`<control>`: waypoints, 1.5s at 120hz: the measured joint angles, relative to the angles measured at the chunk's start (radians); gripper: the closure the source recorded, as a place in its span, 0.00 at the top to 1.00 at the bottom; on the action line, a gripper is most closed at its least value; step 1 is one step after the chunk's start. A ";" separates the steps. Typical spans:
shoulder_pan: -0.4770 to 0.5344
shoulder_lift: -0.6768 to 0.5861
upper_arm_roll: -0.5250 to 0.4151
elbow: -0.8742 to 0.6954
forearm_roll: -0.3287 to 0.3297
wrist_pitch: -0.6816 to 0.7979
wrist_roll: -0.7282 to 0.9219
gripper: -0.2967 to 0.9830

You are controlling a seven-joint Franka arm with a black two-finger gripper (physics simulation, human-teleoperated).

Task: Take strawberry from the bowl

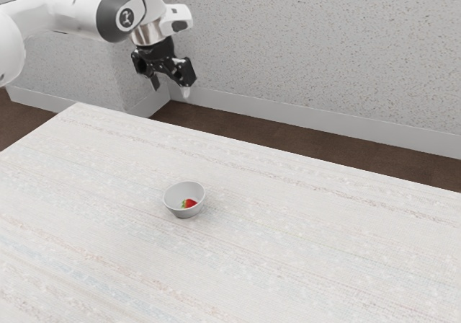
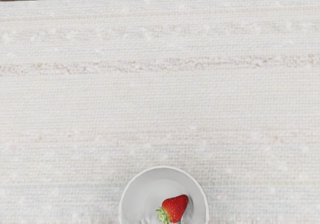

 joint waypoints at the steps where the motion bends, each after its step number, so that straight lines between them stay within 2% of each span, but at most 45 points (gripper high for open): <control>1: 0.000 0.000 0.000 0.002 0.001 -0.005 0.000 0.72; 16: 0.001 0.008 0.000 0.006 0.010 -0.063 0.001 0.74; 44: 0.000 0.133 0.000 -0.011 0.012 -0.084 0.003 0.76; 73: 0.000 0.125 0.001 -0.208 0.006 0.057 0.005 0.74; 94: 0.000 0.122 -0.001 -0.285 0.004 0.151 0.006 0.72; 132: 0.001 0.172 -0.003 -0.318 0.006 0.243 0.007 0.61; 180: 0.026 0.258 -0.012 -0.318 0.002 0.352 0.019 0.56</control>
